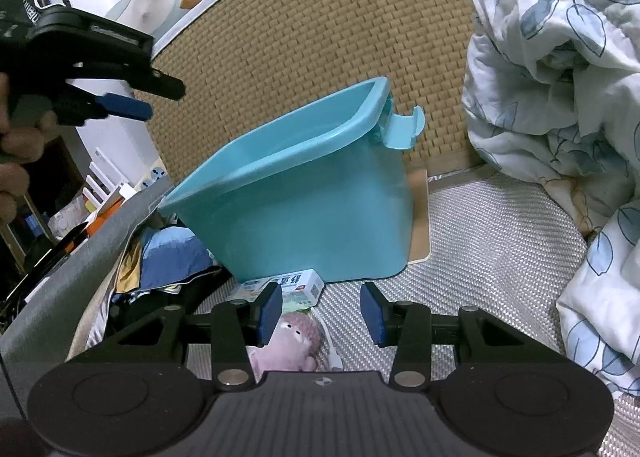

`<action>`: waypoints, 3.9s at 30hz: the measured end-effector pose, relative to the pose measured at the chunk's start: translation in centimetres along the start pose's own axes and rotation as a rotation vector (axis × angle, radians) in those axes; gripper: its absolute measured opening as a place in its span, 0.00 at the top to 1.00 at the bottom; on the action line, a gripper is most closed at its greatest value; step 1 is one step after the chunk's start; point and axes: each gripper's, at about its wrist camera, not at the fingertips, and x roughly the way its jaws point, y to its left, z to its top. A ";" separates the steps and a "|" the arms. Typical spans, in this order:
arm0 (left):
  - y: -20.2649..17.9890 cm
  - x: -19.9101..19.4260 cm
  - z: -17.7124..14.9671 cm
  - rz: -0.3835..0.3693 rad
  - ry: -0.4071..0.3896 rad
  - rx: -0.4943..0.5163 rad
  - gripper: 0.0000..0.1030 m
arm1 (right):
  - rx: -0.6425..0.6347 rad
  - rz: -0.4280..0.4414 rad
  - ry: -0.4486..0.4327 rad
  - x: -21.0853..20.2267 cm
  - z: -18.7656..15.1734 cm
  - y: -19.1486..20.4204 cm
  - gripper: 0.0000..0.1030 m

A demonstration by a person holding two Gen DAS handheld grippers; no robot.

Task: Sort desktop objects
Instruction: 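Raise the open left gripper out of the teal bin, then move both grippers down to the white lid with the blue handle, then position both grippers at opposite edges of the white lid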

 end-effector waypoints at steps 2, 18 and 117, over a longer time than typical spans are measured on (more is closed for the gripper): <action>0.2 -1.1 -0.2 0.000 -0.026 0.003 0.55 | -0.006 0.000 -0.002 -0.1 -0.1 0.1 0.54; 3.7 -7.8 -11.5 0.009 -0.108 0.022 0.55 | -0.008 0.023 -0.017 -1.7 -0.3 -0.2 0.54; 12.4 -5.5 -29.5 -0.247 0.293 -0.421 0.55 | 0.085 -0.071 0.207 -7.7 -10.0 -0.4 0.37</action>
